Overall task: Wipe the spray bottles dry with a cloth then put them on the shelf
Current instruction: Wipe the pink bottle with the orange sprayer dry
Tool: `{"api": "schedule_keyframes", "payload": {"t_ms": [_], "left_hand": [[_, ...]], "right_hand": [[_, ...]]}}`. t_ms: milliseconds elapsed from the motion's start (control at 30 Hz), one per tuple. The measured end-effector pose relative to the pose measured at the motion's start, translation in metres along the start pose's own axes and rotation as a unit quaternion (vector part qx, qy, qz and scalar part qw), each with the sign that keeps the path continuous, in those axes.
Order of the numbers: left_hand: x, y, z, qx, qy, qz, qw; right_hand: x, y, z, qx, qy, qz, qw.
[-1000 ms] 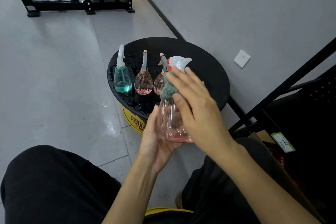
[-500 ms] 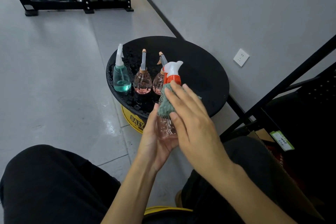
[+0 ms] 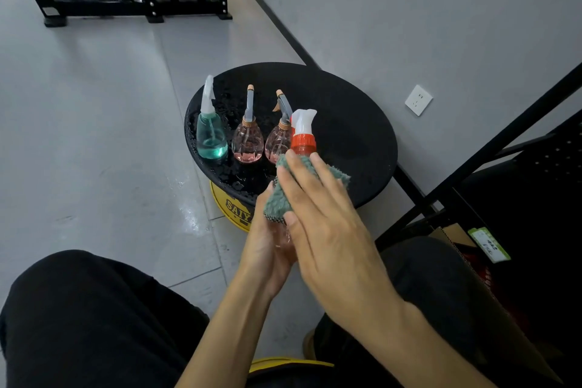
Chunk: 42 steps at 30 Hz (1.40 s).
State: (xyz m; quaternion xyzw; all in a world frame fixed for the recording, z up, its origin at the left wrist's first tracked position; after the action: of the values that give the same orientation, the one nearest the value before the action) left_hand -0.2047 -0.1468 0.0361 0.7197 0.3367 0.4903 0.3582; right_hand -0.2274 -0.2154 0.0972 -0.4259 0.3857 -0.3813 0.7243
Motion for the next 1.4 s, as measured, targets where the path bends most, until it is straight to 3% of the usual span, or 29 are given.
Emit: {"api": "schedule_keyframes", "payload": {"t_ms": [333, 667, 967, 1400], "left_hand": [[-0.005, -0.001, 0.001, 0.003, -0.037, 0.05, 0.998], [0.003, 0.004, -0.001, 0.005, 0.005, -0.07, 0.998], [-0.002, -0.002, 0.001, 0.017, -0.03, 0.033, 0.999], [0.001, 0.001, 0.0, 0.006, -0.012, -0.028, 1.0]], "right_hand": [[0.021, -0.013, 0.042, -0.014, 0.06, 0.045, 0.997], [-0.012, -0.003, 0.003, 0.005, 0.001, 0.008, 1.0], [0.017, -0.009, 0.044, -0.001, 0.044, 0.07, 0.997], [0.007, -0.008, 0.017, 0.003, 0.013, 0.097, 0.995]]}}
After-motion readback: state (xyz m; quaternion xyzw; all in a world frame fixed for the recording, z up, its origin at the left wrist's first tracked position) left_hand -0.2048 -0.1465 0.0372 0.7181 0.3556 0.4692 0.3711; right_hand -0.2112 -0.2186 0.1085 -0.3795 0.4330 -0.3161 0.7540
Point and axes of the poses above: each hand's wrist, its own z-axis towards the middle knuckle, its own y-axis out of the palm, x = y × z, the point moved 3 cm from there along z, towards the middle knuckle, and after that the axes turned 9 degrees about -z, right-handed, at the moved point
